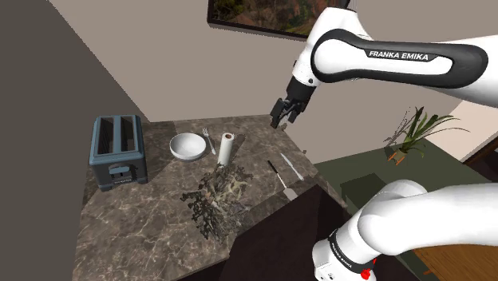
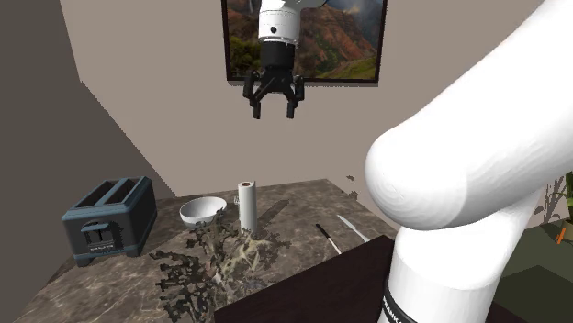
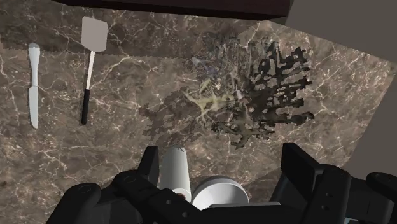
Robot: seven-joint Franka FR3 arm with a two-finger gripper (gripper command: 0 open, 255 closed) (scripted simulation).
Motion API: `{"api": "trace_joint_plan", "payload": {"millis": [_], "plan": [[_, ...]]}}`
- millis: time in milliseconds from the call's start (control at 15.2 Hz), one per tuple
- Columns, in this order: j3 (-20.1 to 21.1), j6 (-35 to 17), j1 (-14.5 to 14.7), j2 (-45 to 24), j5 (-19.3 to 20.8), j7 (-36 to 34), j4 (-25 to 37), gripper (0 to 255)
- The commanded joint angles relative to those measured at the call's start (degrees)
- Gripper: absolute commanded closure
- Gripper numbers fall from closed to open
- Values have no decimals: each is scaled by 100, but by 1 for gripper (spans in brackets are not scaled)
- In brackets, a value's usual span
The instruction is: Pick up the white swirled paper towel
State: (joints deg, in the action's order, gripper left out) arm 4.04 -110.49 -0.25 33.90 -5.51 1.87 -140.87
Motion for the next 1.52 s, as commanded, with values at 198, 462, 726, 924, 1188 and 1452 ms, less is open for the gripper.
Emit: {"api": "trace_joint_plan", "payload": {"millis": [198,462,726,924,1188,1452], "plan": [[157,-1136,-71,-862,38,-239,-102,0],[264,-1959,-147,-1680,141,-465,10,0],[350,-2691,-234,-2555,335,-744,266,0],[378,-3162,-283,-3231,549,-998,549,0],[331,-3673,-287,-4137,898,-1375,1040,0],[191,-4047,-214,-5033,1229,-1735,1658,0]]}}
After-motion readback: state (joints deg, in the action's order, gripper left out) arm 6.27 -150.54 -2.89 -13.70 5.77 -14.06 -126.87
